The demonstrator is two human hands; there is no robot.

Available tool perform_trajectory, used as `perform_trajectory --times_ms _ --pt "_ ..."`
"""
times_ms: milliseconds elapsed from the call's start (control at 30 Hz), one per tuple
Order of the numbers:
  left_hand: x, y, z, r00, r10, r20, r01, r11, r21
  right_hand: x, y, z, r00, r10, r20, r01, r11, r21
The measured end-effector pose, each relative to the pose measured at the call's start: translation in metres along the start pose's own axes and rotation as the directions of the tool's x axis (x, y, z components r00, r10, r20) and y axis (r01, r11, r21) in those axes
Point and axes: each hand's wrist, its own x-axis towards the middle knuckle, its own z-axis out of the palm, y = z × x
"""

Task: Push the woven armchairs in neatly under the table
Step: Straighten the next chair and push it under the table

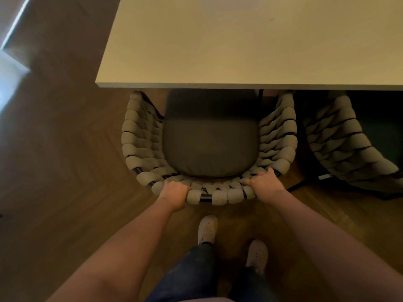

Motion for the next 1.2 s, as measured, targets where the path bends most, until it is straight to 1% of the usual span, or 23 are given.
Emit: perform_trajectory --times_ms 200,400,600,1000,1200 --pt "0.014 -0.032 -0.014 1.0 -0.005 0.001 0.005 1.0 0.009 0.03 -0.009 -0.022 1.0 -0.008 -0.029 0.008 1.0 0.0" --pt "0.022 -0.049 -0.02 1.0 -0.009 0.008 0.009 1.0 0.02 0.046 -0.01 -0.029 0.999 -0.039 -0.03 0.039 0.999 0.024" --pt "0.019 -0.041 -0.013 1.0 -0.014 0.002 0.014 0.999 0.049 0.039 -0.011 -0.023 0.999 -0.033 -0.029 0.034 0.998 0.051" --pt "-0.004 -0.039 0.015 0.999 -0.03 0.02 0.03 1.0 0.008 0.025 -0.033 -0.004 0.998 -0.047 -0.047 0.048 0.998 0.031" --pt "-0.005 -0.046 0.009 0.999 -0.04 0.019 0.04 0.999 -0.012 0.029 -0.038 -0.011 0.998 -0.026 -0.058 0.027 1.0 0.012"
